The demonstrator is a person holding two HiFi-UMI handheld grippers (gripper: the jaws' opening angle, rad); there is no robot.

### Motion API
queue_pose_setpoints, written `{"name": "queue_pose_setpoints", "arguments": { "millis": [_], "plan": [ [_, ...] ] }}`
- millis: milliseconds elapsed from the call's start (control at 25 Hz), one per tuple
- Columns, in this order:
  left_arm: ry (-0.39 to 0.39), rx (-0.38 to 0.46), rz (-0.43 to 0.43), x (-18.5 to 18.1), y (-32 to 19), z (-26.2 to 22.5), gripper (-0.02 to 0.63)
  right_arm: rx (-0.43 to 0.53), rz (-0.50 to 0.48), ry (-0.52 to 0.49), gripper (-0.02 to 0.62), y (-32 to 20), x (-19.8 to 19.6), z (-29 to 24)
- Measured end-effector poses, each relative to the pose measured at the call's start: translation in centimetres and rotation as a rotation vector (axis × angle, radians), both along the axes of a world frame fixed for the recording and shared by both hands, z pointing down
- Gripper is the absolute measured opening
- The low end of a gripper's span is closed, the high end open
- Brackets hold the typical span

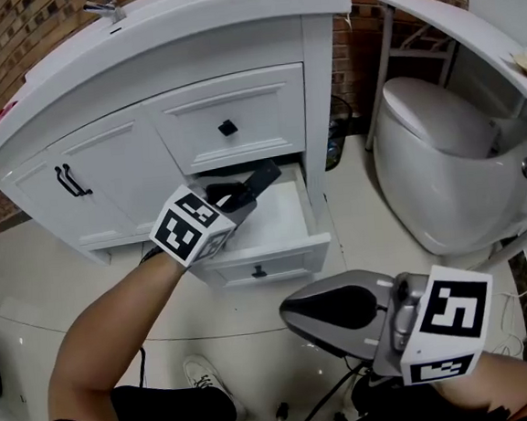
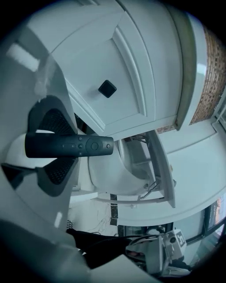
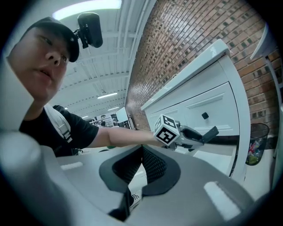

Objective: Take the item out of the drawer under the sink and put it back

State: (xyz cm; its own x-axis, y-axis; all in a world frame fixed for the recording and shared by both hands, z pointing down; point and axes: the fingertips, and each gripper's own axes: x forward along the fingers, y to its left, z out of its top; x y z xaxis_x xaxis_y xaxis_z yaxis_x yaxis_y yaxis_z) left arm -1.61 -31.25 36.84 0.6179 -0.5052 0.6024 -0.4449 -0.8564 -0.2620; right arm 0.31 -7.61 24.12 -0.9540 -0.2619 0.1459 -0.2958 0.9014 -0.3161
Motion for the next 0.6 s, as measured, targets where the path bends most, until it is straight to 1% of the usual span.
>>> {"name": "queue_pose_setpoints", "arguments": {
  "millis": [240,440,600],
  "plan": [
    [-0.145,-0.018,0.039,0.3,-2.5,4.1,0.167,-0.006,-0.011,0.0,0.008,-0.1,0.0,0.1],
    [-0.254,-0.097,0.09,0.7,-3.3,8.2,0.167,-0.023,-0.014,-0.005,0.008,-0.5,-0.1,0.3],
    [-0.322,-0.118,0.147,1.2,-3.7,10.4,0.167,-0.04,-0.016,0.001,0.008,-0.9,-0.1,0.7]
  ]
}}
